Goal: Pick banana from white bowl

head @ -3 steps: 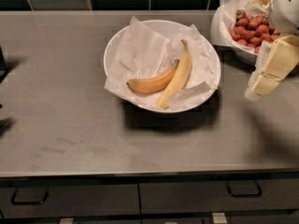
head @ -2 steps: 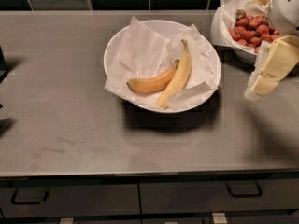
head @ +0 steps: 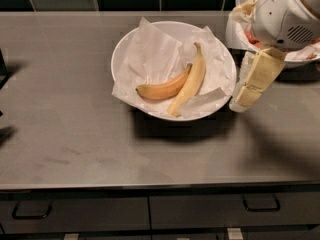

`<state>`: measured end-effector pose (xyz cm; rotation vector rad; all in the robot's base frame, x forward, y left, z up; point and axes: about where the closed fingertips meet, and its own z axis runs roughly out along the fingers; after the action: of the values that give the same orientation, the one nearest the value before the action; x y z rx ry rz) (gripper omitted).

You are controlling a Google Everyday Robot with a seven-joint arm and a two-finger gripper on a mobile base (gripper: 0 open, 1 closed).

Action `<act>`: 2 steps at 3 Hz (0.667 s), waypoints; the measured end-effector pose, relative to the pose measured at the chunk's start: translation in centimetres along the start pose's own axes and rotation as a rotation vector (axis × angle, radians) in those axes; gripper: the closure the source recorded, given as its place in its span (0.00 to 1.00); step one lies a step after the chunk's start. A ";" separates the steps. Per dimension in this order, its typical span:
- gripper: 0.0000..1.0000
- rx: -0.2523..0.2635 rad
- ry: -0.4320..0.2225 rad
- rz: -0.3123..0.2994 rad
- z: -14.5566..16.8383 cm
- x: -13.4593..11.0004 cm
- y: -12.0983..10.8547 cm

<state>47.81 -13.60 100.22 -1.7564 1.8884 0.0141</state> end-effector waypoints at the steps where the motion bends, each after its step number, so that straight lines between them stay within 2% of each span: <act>1: 0.00 0.005 -0.027 -0.044 1.7 -1.6 -0.4; 2: 0.00 0.007 -0.027 -0.044 1.7 -1.7 -0.4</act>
Offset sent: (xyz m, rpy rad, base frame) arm 0.0088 0.0177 -0.0059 0.0066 -0.0208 0.0379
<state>48.87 -11.48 99.58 -1.7839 1.8278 0.0149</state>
